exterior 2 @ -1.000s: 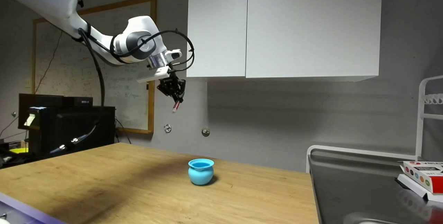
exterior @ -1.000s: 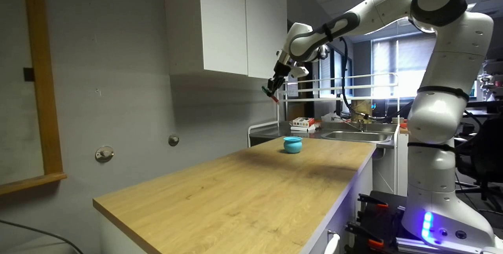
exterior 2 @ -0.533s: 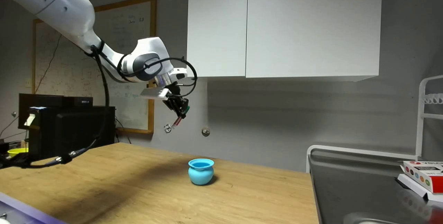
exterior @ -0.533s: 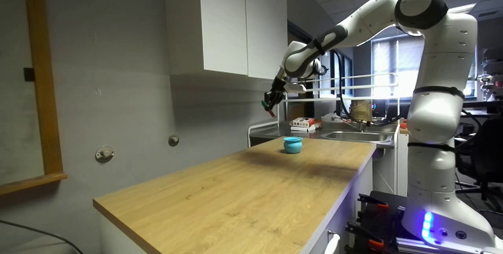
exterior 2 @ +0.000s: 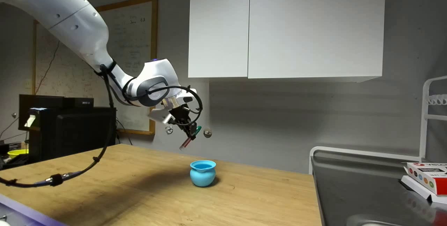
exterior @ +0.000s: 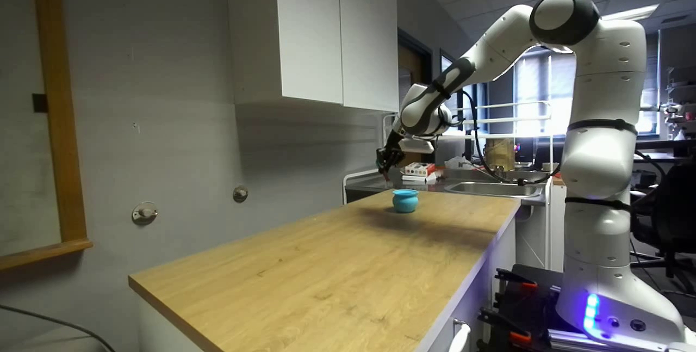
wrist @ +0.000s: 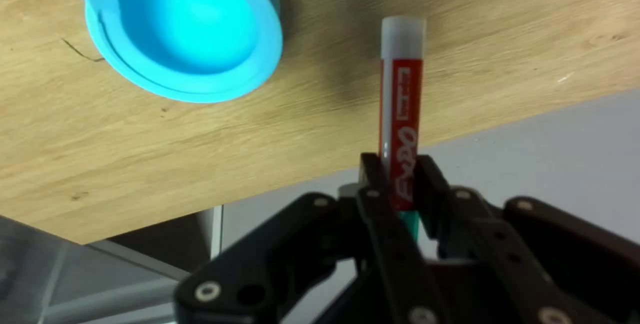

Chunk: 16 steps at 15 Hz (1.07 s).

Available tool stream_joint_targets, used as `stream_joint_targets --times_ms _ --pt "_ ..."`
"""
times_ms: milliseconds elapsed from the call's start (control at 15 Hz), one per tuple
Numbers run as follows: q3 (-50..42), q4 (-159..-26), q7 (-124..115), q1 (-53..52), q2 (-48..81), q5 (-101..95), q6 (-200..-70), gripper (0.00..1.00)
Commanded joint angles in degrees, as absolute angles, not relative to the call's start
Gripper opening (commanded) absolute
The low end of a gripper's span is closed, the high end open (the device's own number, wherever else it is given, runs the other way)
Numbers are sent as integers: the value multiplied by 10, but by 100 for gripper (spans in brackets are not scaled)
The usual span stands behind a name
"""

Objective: Put the marker in the blue vessel

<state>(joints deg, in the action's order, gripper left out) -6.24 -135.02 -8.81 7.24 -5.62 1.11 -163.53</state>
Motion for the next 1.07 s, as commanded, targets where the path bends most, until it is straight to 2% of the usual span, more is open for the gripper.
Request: stream_joint_targets --times_ms 0,267,1000 --pt "-78 -1363 -102 88 -62 33 -1652 12" --pt "-91 -1356 -105 100 -67 55 -1650 12" --pt "-89 -1351 -222 144 -18 -63 -1680 12"
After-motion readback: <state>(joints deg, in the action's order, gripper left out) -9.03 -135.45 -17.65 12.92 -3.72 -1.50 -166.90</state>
